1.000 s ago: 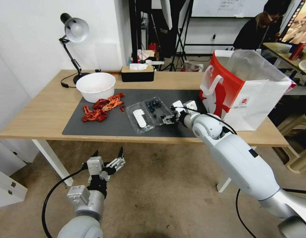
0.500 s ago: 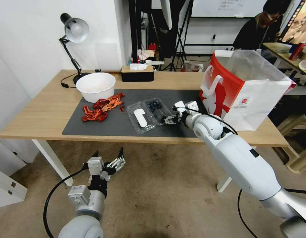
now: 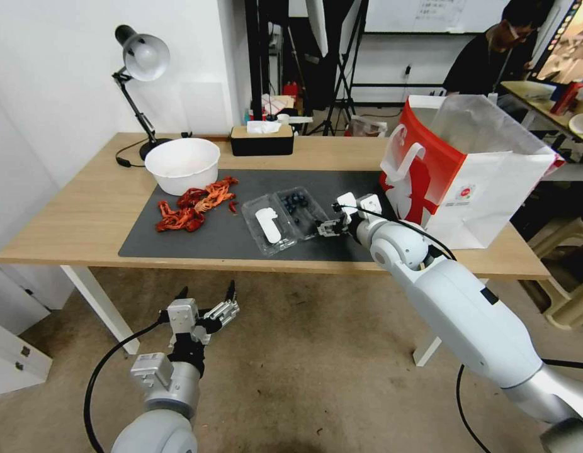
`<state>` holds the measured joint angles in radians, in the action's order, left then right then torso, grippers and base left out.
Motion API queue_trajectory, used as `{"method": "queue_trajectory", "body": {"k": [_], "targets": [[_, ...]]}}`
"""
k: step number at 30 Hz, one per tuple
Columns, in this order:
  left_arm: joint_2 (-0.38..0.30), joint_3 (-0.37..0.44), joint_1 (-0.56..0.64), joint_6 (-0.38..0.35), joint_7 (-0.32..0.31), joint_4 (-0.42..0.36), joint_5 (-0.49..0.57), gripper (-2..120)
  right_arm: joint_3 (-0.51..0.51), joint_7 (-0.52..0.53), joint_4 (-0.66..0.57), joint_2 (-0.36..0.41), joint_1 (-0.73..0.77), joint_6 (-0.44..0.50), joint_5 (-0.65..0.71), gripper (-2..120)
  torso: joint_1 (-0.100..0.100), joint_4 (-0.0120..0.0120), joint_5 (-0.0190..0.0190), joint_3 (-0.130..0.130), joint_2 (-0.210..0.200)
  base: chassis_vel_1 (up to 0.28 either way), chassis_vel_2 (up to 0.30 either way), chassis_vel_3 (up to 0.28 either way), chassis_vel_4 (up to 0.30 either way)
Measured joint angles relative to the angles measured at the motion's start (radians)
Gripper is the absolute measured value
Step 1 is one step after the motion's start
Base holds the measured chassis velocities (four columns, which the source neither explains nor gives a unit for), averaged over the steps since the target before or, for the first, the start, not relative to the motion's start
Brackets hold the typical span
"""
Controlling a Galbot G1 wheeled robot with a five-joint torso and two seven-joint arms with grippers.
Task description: Close the takeout container lid, then place the container into the takeout bag.
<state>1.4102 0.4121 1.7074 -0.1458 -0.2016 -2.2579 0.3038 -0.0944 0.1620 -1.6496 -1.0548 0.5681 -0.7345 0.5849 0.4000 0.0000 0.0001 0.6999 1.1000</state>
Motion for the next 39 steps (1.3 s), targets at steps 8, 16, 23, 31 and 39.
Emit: {"method": "queue_trajectory", "body": {"k": [8, 16, 23, 31, 39], "targets": [[-0.004, 0.001, -0.002, 0.004, 0.000, 0.003, -0.003, 100, -0.001, 0.020, -0.030, 0.023, 0.015, 0.000, 0.027, 100, 0.000, 0.0000, -0.0001, 0.000, 0.000, 0.000, 0.000, 0.000, 0.000], [-0.003, -0.003, -0.003, 0.005, 0.001, 0.004, -0.009, 100, -0.004, 0.034, -0.082, 0.051, 0.046, -0.001, 0.032, 100, 0.000, 0.0000, 0.0000, 0.000, 0.000, 0.000, 0.000, 0.000, 0.000], [-0.004, -0.003, -0.004, 0.008, 0.002, 0.004, -0.010, 100, -0.003, 0.023, -0.105, 0.065, 0.065, -0.001, 0.031, 100, 0.000, -0.0002, 0.0000, 0.000, 0.000, 0.000, 0.000, 0.000, 0.000], [0.002, -0.014, -0.002, 0.010, 0.003, 0.006, -0.026, 100, -0.004, 0.032, -0.122, 0.062, 0.068, -0.001, 0.051, 100, 0.000, 0.0000, 0.0000, 0.000, 0.000, 0.000, 0.000, 0.000, 0.000], [0.000, -0.012, -0.006, 0.011, 0.003, 0.006, -0.025, 100, 0.027, 0.019, -0.123, 0.065, 0.061, 0.000, 0.038, 100, 0.000, -0.0001, 0.0000, 0.000, 0.000, 0.000, 0.000, 0.000, 0.000]]}}
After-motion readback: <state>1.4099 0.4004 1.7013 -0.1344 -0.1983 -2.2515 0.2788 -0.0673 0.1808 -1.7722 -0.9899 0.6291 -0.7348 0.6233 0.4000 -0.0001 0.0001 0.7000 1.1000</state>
